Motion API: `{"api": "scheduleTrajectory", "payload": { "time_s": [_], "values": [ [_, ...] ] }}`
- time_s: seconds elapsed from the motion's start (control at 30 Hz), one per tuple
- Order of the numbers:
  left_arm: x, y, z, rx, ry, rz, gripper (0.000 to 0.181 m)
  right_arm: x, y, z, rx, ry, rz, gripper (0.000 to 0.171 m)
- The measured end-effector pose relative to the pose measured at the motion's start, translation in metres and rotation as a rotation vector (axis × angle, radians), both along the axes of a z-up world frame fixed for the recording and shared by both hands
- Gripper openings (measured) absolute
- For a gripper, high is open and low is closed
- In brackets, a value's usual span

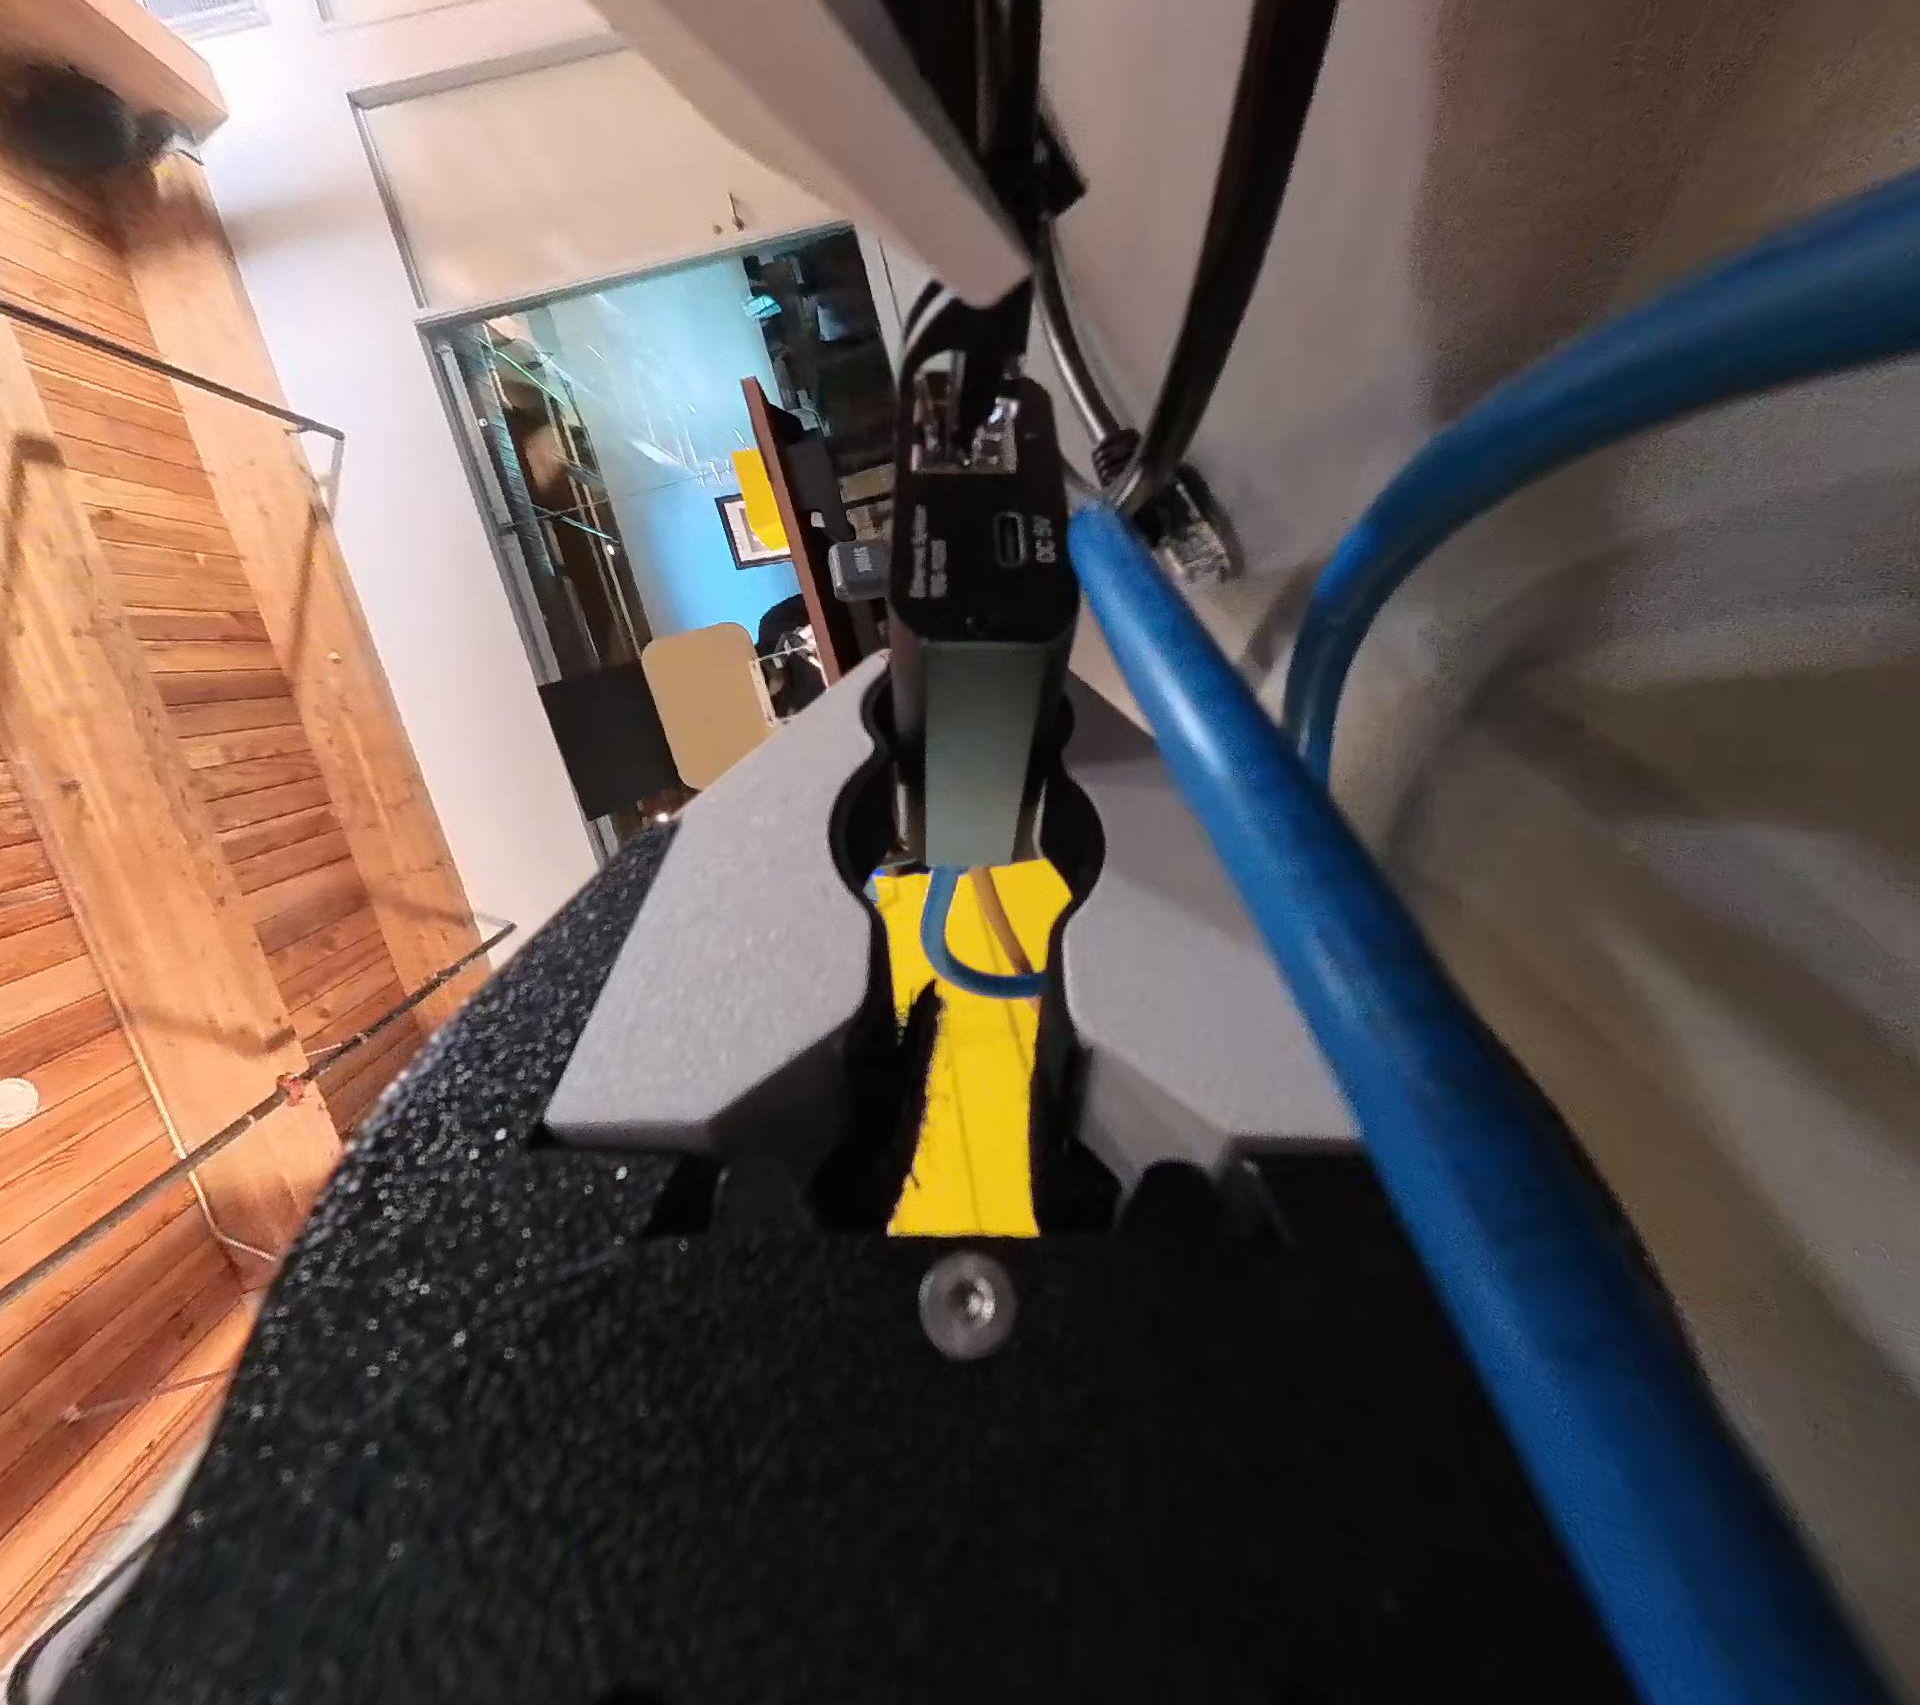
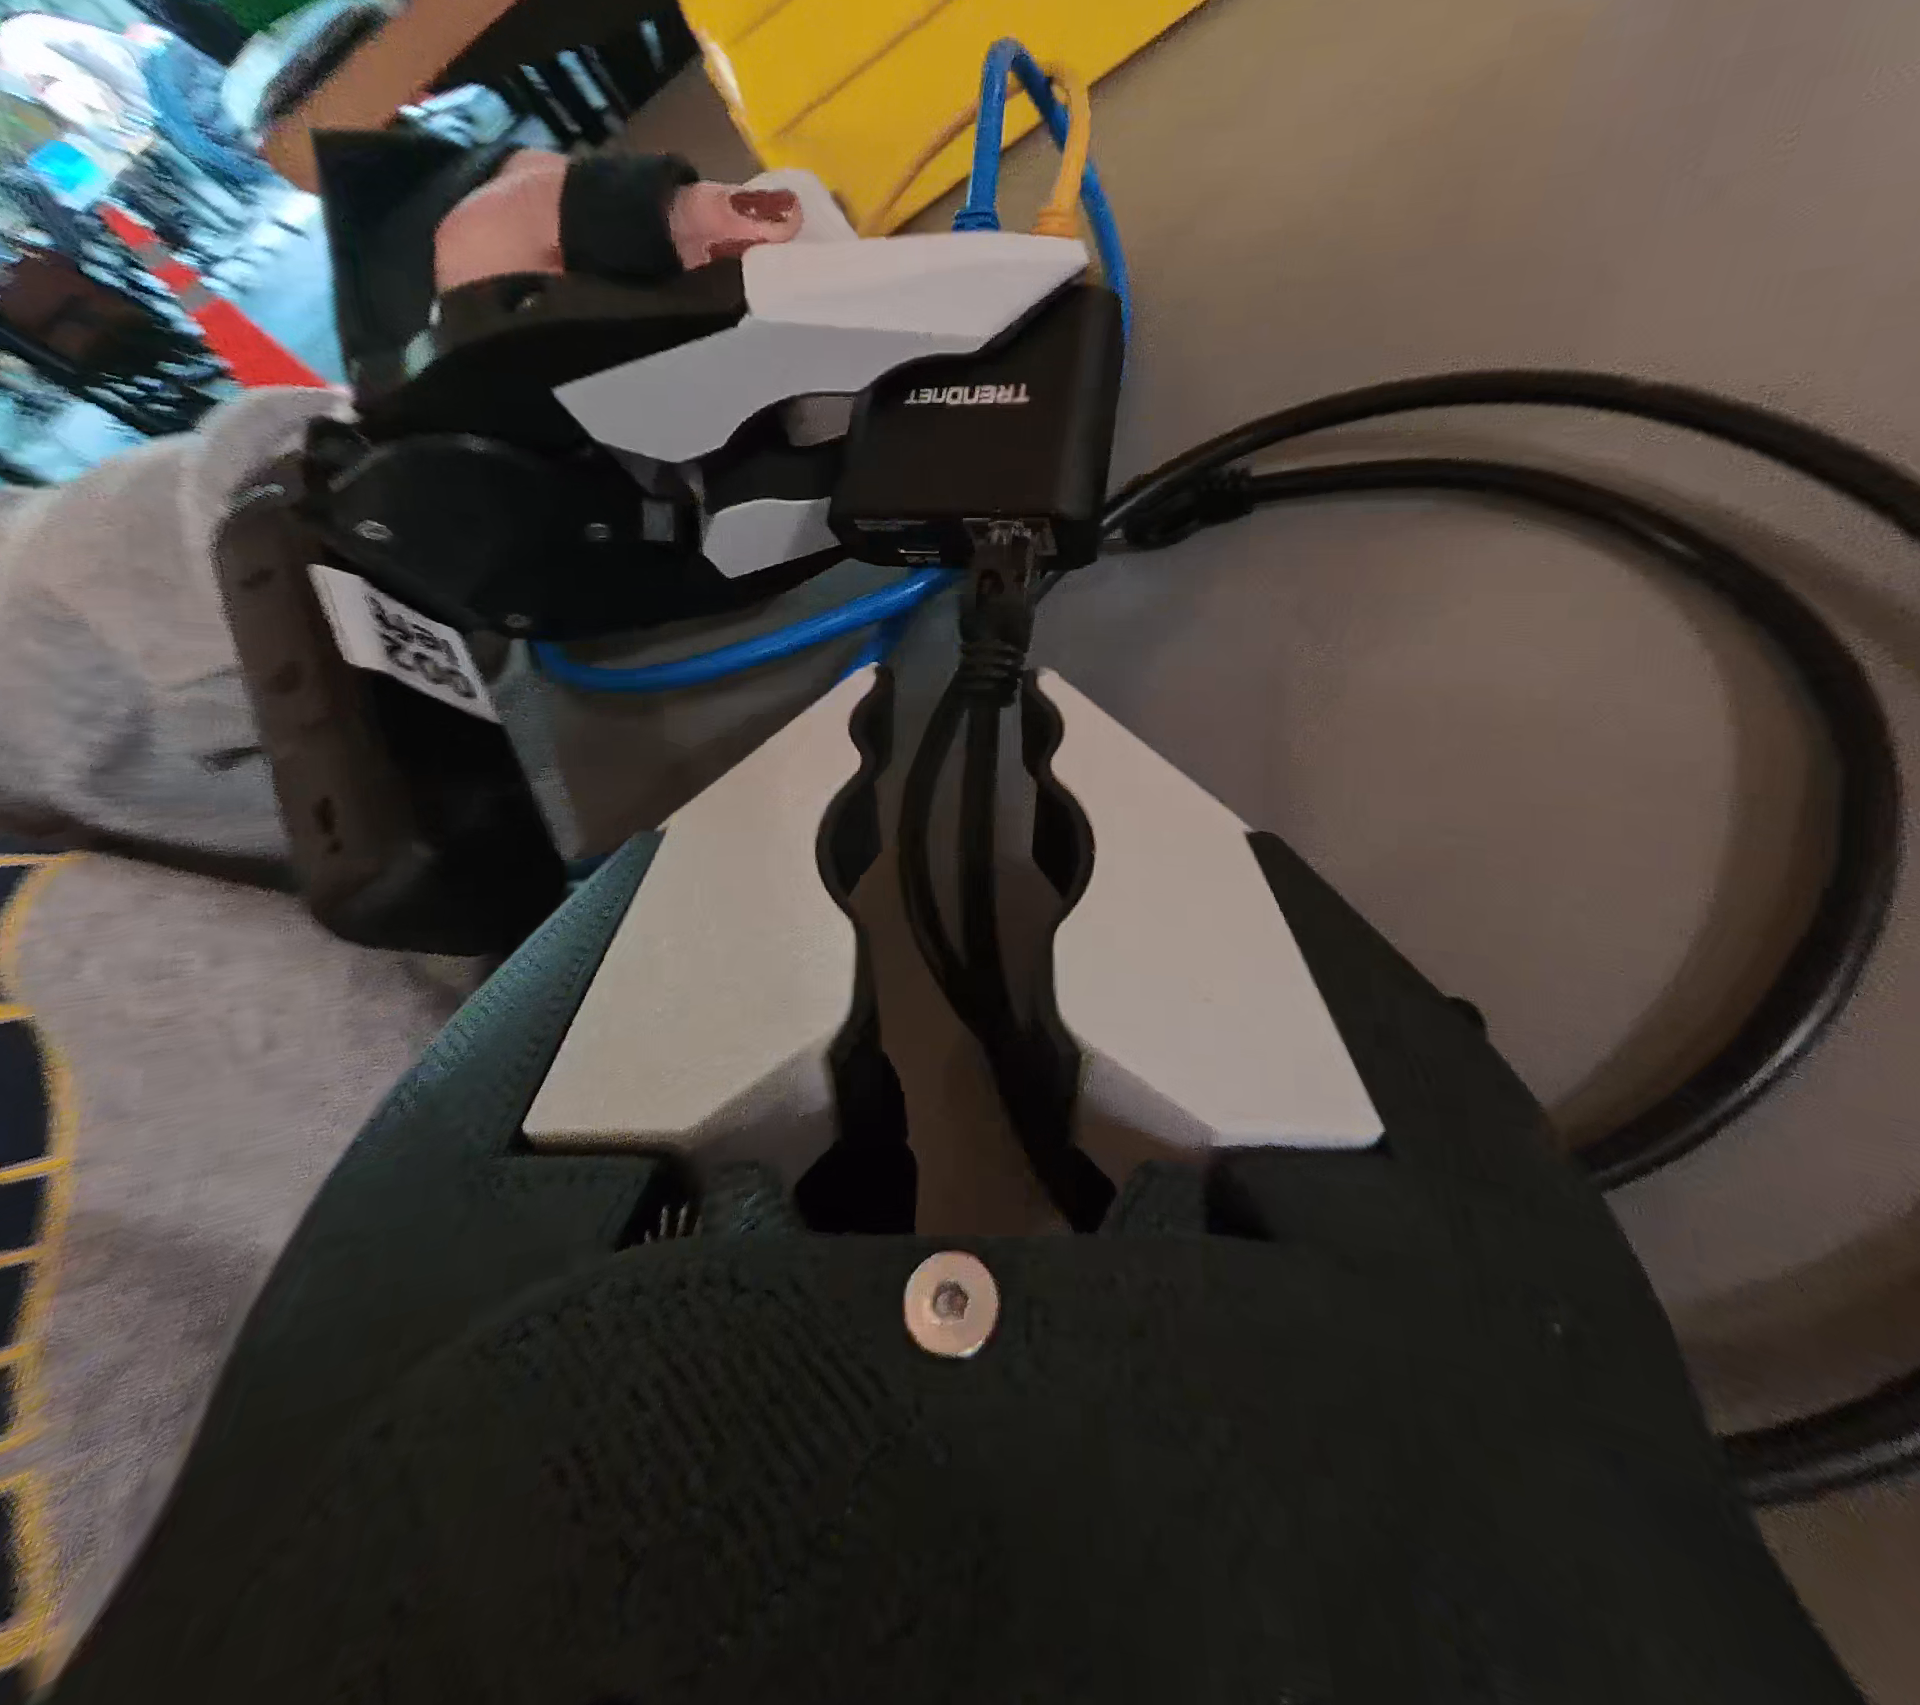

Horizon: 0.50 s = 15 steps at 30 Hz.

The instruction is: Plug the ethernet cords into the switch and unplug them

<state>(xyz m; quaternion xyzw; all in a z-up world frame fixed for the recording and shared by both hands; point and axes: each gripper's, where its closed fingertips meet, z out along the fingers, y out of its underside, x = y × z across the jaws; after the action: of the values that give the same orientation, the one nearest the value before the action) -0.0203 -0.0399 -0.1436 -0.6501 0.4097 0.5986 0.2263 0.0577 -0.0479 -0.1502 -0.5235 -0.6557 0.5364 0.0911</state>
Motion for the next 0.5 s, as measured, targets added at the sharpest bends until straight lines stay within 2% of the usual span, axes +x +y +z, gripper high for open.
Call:
{"api": "scheduleTrajectory", "payload": {
  "time_s": [0.07,0.2,0.37,0.5],
  "values": [
    [0.004,0.001,-0.002,0.001,-0.020,-0.018,0.018,-0.004,0.003,-0.001,0.088,0.057,-0.057,0.027],
    [0.007,0.003,-0.005,-0.012,-0.021,-0.019,0.019,-0.007,0.007,-0.003,0.224,0.092,-0.105,0.020],
    [0.007,0.002,-0.006,-0.005,-0.052,-0.017,0.021,-0.008,0.006,-0.002,0.262,0.116,-0.119,0.010],
    [0.009,0.001,-0.011,-0.033,-0.071,-0.017,0.021,-0.007,0.006,-0.005,0.271,0.095,-0.115,0.010]
  ]
}}
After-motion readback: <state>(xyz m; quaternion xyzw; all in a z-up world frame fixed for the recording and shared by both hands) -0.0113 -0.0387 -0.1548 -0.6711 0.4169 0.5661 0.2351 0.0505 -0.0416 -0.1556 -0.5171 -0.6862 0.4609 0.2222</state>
